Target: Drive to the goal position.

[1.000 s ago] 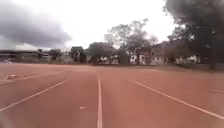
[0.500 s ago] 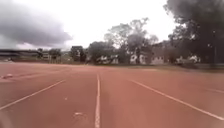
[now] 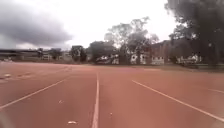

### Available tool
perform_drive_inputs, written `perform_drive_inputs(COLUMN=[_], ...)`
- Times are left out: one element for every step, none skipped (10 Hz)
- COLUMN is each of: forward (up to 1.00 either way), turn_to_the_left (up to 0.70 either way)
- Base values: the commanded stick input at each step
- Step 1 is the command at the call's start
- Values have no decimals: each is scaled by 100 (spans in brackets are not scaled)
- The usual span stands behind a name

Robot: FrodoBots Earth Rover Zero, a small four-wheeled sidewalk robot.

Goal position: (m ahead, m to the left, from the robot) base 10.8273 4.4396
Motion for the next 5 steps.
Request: perform_drive_inputs(forward=[45, 45, 45, 45, 45], turn_to_the_left=[0, 0, 0, 0, 0])
